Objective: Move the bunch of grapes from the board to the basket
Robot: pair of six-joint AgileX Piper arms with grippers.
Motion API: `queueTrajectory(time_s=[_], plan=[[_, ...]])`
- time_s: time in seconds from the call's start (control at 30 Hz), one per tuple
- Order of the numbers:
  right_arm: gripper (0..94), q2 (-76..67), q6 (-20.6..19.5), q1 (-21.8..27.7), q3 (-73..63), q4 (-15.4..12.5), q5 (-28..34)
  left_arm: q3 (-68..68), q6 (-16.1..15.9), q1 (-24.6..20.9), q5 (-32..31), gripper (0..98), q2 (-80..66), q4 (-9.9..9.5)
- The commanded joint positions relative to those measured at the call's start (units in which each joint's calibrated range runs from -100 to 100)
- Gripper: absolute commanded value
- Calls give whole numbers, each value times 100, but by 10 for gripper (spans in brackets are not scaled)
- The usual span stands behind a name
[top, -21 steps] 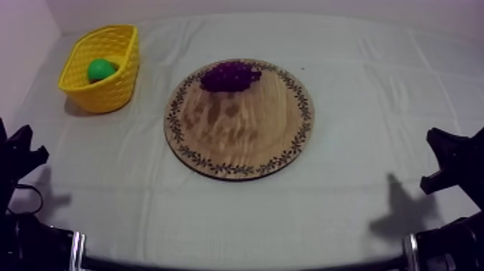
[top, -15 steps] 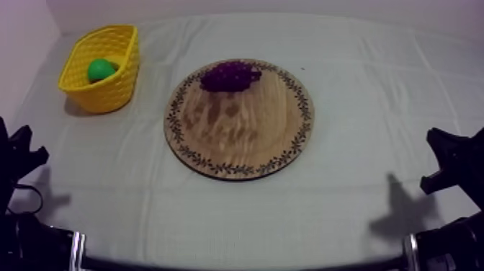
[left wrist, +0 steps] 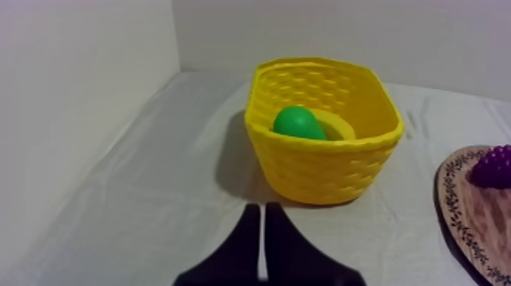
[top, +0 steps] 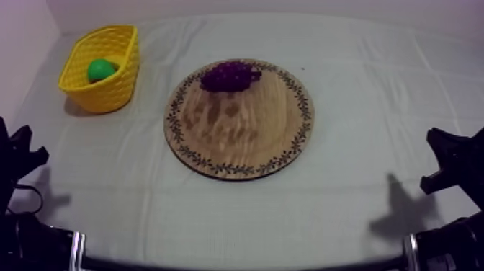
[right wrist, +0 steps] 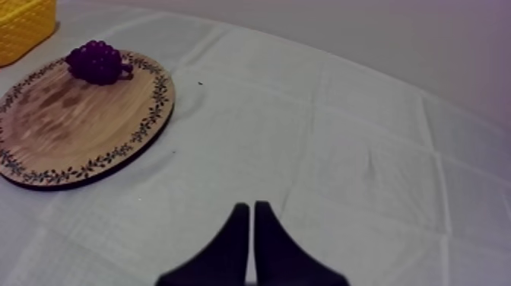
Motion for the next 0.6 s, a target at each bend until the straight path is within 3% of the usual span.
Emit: queueTrajectory(time_s=[0.0, 0.27, 0.57], plan=[[4, -1, -1, 3, -3, 1, 0, -5, -10, 3, 12, 0, 2, 4], [4, -1, 0, 3, -3, 1, 0, -118, -31, 41, -110, 0, 82, -71], [4, -1, -1, 3, -3, 1, 0, -1458, 26, 269, 57, 0, 1398, -187]])
